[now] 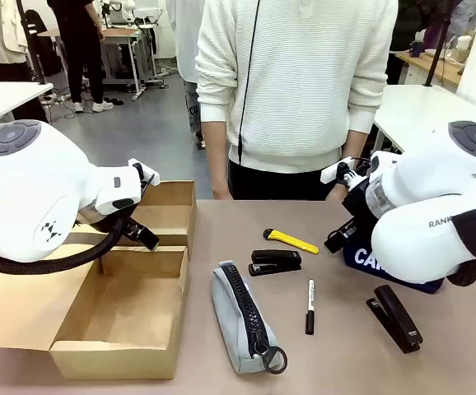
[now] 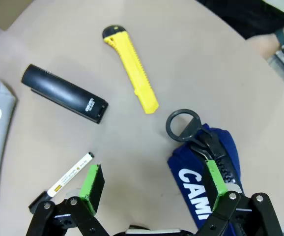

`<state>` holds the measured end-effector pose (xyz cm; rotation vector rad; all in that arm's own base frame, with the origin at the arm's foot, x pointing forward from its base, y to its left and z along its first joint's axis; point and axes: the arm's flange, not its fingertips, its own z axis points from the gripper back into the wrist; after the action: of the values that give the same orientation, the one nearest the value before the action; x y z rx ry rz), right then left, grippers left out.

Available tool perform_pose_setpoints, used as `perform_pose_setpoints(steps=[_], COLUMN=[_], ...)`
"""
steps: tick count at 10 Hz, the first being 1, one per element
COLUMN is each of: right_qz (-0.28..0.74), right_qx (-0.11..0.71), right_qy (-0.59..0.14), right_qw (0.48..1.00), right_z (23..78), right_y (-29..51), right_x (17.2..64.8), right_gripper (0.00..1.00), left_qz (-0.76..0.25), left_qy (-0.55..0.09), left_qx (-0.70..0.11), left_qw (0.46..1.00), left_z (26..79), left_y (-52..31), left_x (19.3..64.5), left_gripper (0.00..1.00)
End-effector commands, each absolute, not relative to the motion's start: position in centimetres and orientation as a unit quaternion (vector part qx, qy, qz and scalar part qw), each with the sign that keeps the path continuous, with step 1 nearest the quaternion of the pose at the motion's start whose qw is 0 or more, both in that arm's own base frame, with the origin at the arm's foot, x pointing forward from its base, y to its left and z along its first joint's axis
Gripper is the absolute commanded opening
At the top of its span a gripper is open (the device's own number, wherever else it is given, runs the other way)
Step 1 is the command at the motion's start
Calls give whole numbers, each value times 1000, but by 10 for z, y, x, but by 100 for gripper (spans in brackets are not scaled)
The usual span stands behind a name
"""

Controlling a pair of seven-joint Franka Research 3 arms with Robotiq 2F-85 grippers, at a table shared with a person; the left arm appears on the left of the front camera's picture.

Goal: Place items inside the box.
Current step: Pick up a Pencil pouch or Stapler and place it inside the Mailer Box closest to the robot.

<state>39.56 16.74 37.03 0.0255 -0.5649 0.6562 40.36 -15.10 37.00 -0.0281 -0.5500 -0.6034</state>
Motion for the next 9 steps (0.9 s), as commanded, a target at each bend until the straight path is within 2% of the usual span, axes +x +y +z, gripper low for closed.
perform_pose_setpoints(steps=[1,9], right_qz=[318,318], right_qx=[12,12], right_qy=[-274,-274], right_qw=[908,908], right_z=[370,370], right_y=[167,167], right_x=[396,396], right_gripper=[100,100], left_qz=[-293,-293], left_qy=[-267,-267], left_qx=[-14,-14], left_qw=[918,918], left_z=[370,370], left_y=[-151,-151], left_x=[404,404], left_gripper=[100,100])
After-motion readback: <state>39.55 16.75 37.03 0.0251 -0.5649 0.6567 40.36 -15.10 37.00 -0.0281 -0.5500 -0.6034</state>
